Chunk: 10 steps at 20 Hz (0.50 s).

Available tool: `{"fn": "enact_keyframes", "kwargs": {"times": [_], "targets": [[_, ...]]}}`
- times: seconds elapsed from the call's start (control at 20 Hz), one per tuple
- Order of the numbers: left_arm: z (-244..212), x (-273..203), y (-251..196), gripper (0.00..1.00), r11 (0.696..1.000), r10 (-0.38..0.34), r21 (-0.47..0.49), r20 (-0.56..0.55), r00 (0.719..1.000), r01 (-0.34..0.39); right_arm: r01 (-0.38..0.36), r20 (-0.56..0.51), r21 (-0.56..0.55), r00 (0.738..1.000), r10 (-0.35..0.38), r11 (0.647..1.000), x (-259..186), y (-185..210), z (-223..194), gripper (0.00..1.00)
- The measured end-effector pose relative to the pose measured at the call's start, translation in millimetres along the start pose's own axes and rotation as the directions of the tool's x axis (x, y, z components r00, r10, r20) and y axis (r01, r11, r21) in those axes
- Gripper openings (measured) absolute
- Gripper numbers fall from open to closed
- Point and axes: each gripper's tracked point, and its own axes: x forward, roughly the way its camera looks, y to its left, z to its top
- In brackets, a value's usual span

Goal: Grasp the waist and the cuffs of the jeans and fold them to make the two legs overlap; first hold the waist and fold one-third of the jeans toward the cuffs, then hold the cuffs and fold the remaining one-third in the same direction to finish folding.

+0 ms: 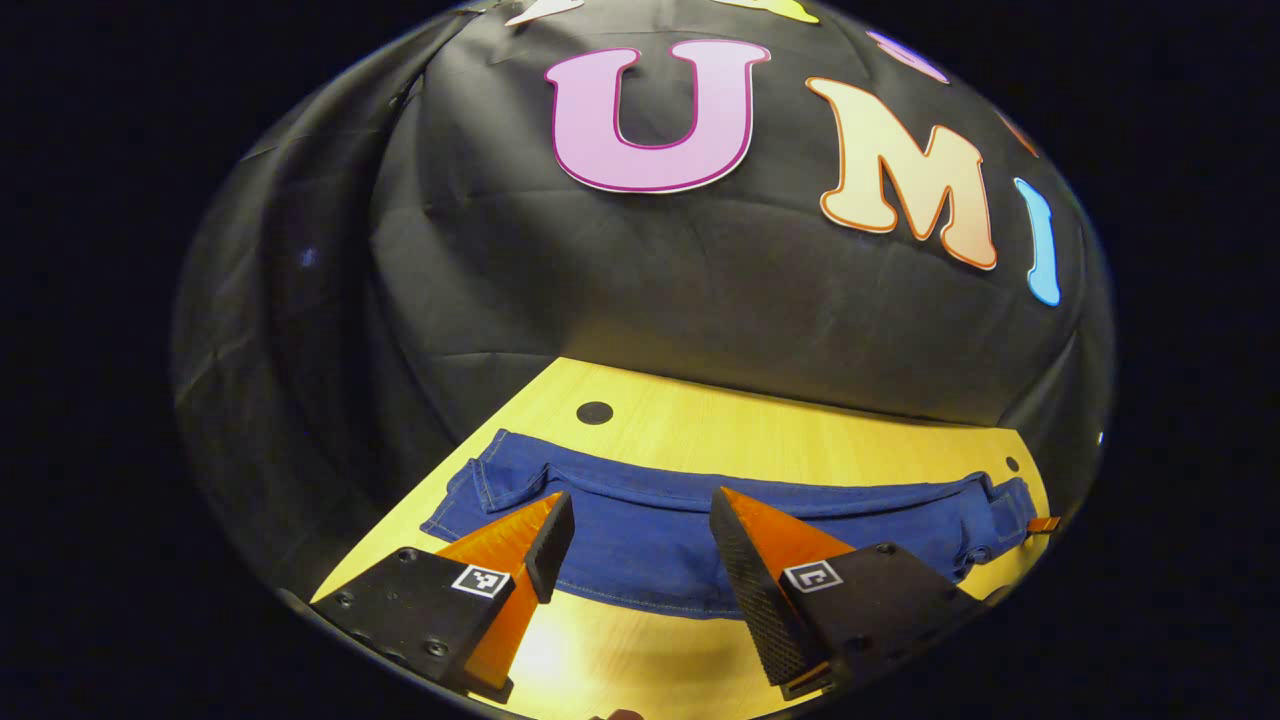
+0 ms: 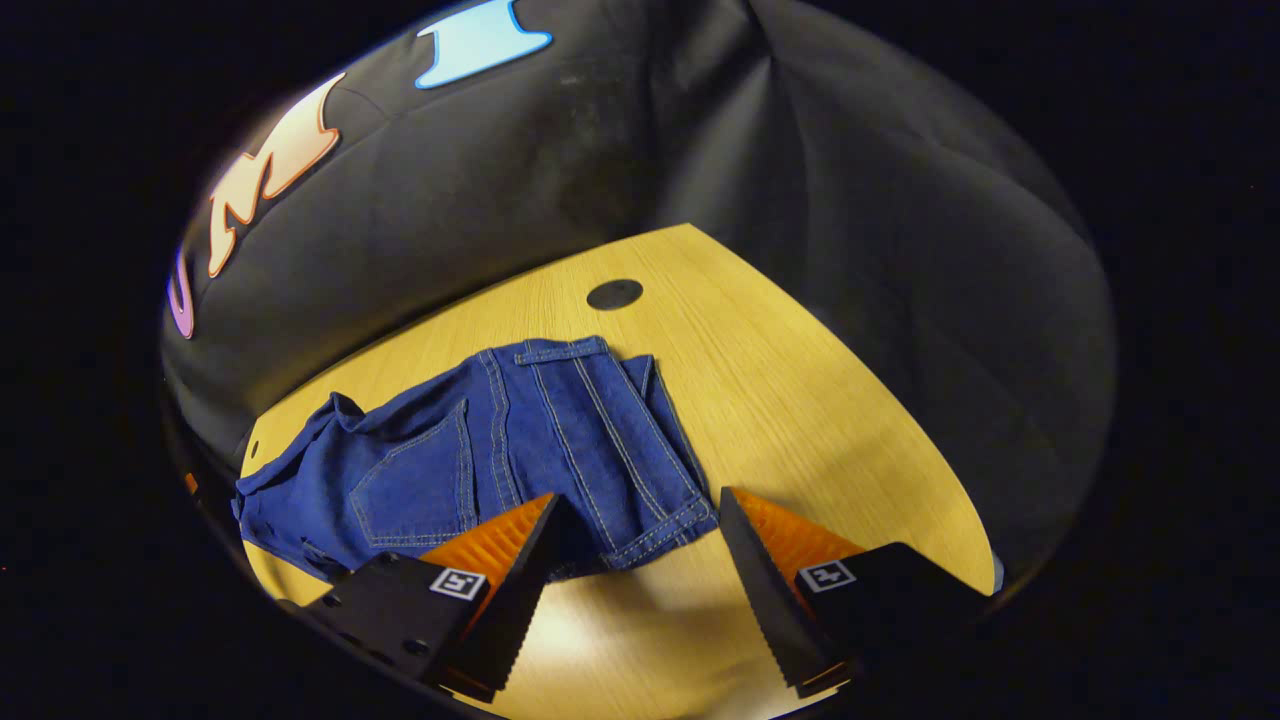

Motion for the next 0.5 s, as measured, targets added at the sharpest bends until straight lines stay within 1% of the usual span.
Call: {"fn": "enact_keyframes", "kwargs": {"times": [0.05,0.1,0.2,0.25,0.3,0.35,0.4,0.45,0.5], "targets": [[0,-1,-2,0.84,1.000,-0.001,-0.003,-0.002,1.000,0.001,-0.005,0.019,-0.004,1.000,0.005,1.000,2,-1,2,0.91],[0,-1,-4,0.84,1.000,-0.003,-0.004,-0.003,1.000,0.003,-0.023,0.013,0.007,1.000,0.023,1.000,2,4,0,0.86],[0,-2,-6,0.84,1.000,-0.010,-0.005,-0.003,1.000,0.010,-0.023,0.015,0.018,1.000,0.022,1.000,5,10,-2,0.65],[-1,-3,-6,0.84,1.000,-0.009,-0.005,-0.005,1.000,0.009,-0.007,0.014,0.026,1.000,0.007,1.000,5,10,-3,0.53],[-1,-3,-6,0.84,1.000,-0.010,-0.007,-0.005,1.000,0.010,0.013,0.000,0.048,1.000,-0.013,0.999,8,10,-3,0.51],[-2,-3,-7,0.84,1.000,-0.014,-0.012,-0.007,1.000,0.014,0.024,-0.006,0.065,1.000,-0.023,0.998,5,12,-4,0.44],[-5,-4,-8,0.84,1.000,-0.015,-0.020,-0.014,1.000,0.015,0.038,-0.005,0.079,0.999,-0.037,0.996,3,13,-6,0.42],[-7,-5,-9,0.84,0.999,-0.020,-0.027,-0.021,1.000,0.019,0.044,0.020,0.072,0.999,-0.046,0.996,4,12,-2,0.31],[-9,-6,-9,0.84,0.999,-0.023,-0.033,-0.026,0.999,0.022,0.052,0.038,0.067,0.998,-0.054,0.996,3,11,-1,0.29]]}}
